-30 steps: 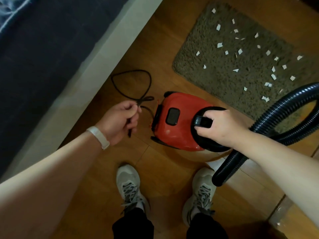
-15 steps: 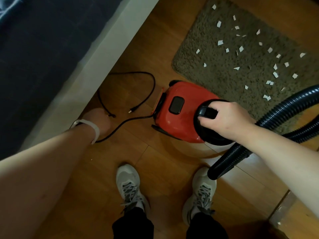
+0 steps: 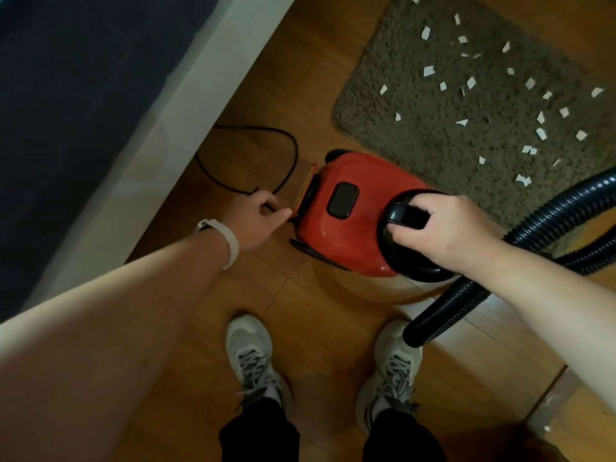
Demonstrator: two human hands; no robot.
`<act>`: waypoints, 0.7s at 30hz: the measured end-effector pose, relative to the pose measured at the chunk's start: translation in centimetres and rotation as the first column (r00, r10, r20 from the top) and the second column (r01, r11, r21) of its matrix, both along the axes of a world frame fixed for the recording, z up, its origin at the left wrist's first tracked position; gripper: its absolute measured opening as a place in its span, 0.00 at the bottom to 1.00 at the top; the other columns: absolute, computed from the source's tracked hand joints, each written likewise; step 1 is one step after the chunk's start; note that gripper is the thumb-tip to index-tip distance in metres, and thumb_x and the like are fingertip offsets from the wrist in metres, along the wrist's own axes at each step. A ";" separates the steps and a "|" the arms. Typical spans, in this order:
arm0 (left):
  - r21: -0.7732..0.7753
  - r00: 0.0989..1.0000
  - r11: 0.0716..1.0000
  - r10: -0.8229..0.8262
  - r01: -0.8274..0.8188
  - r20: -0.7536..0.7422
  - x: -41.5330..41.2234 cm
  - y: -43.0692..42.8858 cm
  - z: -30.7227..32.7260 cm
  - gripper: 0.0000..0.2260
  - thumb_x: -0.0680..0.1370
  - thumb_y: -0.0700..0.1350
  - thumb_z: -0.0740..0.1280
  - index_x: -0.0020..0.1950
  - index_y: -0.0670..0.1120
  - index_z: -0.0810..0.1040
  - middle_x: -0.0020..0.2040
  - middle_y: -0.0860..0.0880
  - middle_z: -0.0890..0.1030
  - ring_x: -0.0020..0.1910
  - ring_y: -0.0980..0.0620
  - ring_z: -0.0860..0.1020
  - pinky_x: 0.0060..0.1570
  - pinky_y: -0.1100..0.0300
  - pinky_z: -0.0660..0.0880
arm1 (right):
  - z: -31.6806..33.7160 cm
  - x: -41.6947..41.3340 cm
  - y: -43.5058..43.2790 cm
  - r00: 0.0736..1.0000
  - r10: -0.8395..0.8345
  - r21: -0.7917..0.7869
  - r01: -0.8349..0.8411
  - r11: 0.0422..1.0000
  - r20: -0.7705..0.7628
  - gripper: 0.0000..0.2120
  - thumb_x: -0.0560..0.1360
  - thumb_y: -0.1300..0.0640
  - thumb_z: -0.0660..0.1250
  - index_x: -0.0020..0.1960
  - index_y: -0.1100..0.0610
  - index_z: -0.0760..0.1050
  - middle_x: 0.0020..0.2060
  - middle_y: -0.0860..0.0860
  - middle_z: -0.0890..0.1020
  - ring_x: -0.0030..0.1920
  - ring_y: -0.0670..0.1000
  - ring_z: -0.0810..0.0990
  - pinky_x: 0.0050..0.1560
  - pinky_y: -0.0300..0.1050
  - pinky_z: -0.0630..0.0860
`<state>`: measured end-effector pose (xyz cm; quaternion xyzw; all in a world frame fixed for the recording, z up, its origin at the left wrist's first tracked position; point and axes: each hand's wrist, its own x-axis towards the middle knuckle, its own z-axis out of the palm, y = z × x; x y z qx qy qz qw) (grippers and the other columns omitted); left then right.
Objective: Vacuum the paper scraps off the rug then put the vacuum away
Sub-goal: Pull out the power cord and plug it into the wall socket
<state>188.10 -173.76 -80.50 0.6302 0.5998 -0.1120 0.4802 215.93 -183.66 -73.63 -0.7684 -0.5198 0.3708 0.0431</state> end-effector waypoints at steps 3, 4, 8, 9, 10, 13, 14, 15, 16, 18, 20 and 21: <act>-0.001 0.997 0.998 -0.056 0.056 -0.054 -0.1 -0.4 -0.2 0.16 0.78 0.58 0.65 0.55 0.46 0.77 0.52 0.49 0.77 0.50 0.50 0.76 0.44 0.56 0.73 | 0.0 0.3 -0.2 1.000 0.002 -0.002 -0.002 1.000 -0.002 0.14 0.68 0.42 0.70 0.43 0.51 0.82 0.36 0.49 0.83 0.41 0.52 0.81 0.45 0.53 0.80; 0.008 0.993 0.996 -0.091 0.092 -0.080 -0.3 -0.5 -0.3 0.15 0.78 0.57 0.66 0.54 0.45 0.77 0.52 0.48 0.77 0.50 0.50 0.75 0.45 0.56 0.73 | 0.0 0.4 -0.3 1.000 -0.002 0.002 0.002 1.000 -0.005 0.14 0.67 0.41 0.70 0.43 0.51 0.82 0.36 0.48 0.83 0.40 0.52 0.81 0.44 0.53 0.79; 0.009 0.979 0.997 -0.077 0.080 -0.188 -1.3 -0.3 -0.8 0.15 0.78 0.56 0.67 0.56 0.45 0.77 0.55 0.45 0.79 0.52 0.47 0.77 0.47 0.55 0.72 | 0.1 1.1 -0.6 0.999 -0.036 0.026 0.036 0.999 -0.032 0.11 0.67 0.43 0.71 0.42 0.50 0.82 0.35 0.48 0.83 0.40 0.53 0.81 0.45 0.54 0.79; 0.025 0.979 0.999 -0.018 0.024 -0.201 -1.4 -0.2 -0.7 0.16 0.78 0.56 0.67 0.57 0.45 0.77 0.54 0.45 0.79 0.52 0.46 0.77 0.47 0.54 0.73 | 0.2 1.3 -0.7 0.998 -0.047 0.027 0.048 0.998 -0.049 0.10 0.67 0.44 0.72 0.42 0.50 0.82 0.35 0.48 0.83 0.41 0.53 0.81 0.45 0.54 0.80; 0.053 0.976 0.998 0.036 -0.025 -0.215 -1.4 0.0 -0.6 0.16 0.78 0.56 0.66 0.57 0.45 0.77 0.52 0.45 0.79 0.51 0.46 0.77 0.46 0.54 0.74 | 0.3 1.4 -0.8 0.996 -0.053 0.034 0.055 0.998 -0.066 0.10 0.66 0.45 0.72 0.42 0.50 0.82 0.35 0.47 0.83 0.41 0.53 0.81 0.45 0.54 0.80; 0.170 0.959 0.981 0.138 -0.098 -0.247 -0.8 0.6 -0.3 0.16 0.78 0.56 0.66 0.57 0.45 0.77 0.53 0.45 0.77 0.47 0.47 0.75 0.45 0.54 0.72 | 0.7 1.4 -0.9 0.995 -0.034 0.064 0.040 0.997 -0.092 0.10 0.65 0.44 0.71 0.41 0.49 0.81 0.34 0.46 0.83 0.40 0.51 0.81 0.45 0.51 0.79; 0.202 0.952 0.969 0.191 -0.143 -0.239 -0.5 0.9 -0.2 0.15 0.78 0.56 0.66 0.56 0.45 0.77 0.54 0.44 0.76 0.48 0.47 0.74 0.45 0.54 0.71 | 0.8 1.4 -0.9 0.996 -0.021 0.068 0.027 0.997 -0.092 0.08 0.66 0.44 0.71 0.39 0.48 0.81 0.33 0.45 0.82 0.40 0.49 0.81 0.43 0.48 0.78; 0.226 0.943 0.953 0.253 -0.204 -0.218 -0.1 1.3 0.0 0.14 0.78 0.56 0.67 0.55 0.46 0.77 0.55 0.44 0.75 0.48 0.46 0.74 0.45 0.53 0.71 | 0.8 1.4 -0.9 0.996 -0.006 0.067 0.012 0.998 -0.088 0.07 0.66 0.44 0.72 0.37 0.47 0.80 0.32 0.44 0.82 0.38 0.47 0.80 0.41 0.46 0.76; 0.248 0.931 0.931 0.317 -0.268 -0.183 0.3 1.7 0.3 0.12 0.78 0.55 0.67 0.52 0.47 0.76 0.56 0.44 0.74 0.48 0.46 0.74 0.45 0.53 0.70 | 0.9 1.4 -0.9 0.996 0.010 0.065 -0.004 0.998 -0.083 0.07 0.67 0.45 0.73 0.35 0.46 0.78 0.31 0.43 0.81 0.37 0.43 0.79 0.39 0.43 0.74; 0.290 0.907 0.884 0.409 -0.368 -0.097 1.2 2.7 0.8 0.10 0.78 0.53 0.67 0.51 0.47 0.75 0.56 0.44 0.76 0.48 0.47 0.74 0.45 0.54 0.69 | 1.0 1.4 -1.0 0.997 0.033 0.054 -0.028 0.998 -0.076 0.09 0.68 0.46 0.74 0.32 0.44 0.75 0.28 0.41 0.79 0.35 0.39 0.77 0.35 0.37 0.69; 0.343 0.890 0.837 0.456 -0.426 -0.007 2.1 4.0 1.5 0.10 0.78 0.53 0.68 0.50 0.47 0.76 0.53 0.46 0.78 0.47 0.49 0.75 0.45 0.56 0.69 | 1.1 1.4 -1.0 0.997 0.053 0.028 -0.052 0.998 -0.060 0.10 0.68 0.46 0.74 0.32 0.44 0.74 0.28 0.38 0.79 0.35 0.35 0.76 0.31 0.29 0.65; 0.361 0.881 0.814 0.470 -0.455 0.051 2.7 4.7 1.9 0.09 0.77 0.53 0.69 0.49 0.48 0.75 0.51 0.47 0.78 0.46 0.50 0.75 0.45 0.56 0.70 | 1.1 1.4 -1.0 0.997 0.063 0.014 -0.062 0.998 -0.050 0.09 0.68 0.46 0.74 0.33 0.44 0.76 0.29 0.38 0.79 0.37 0.33 0.76 0.30 0.28 0.66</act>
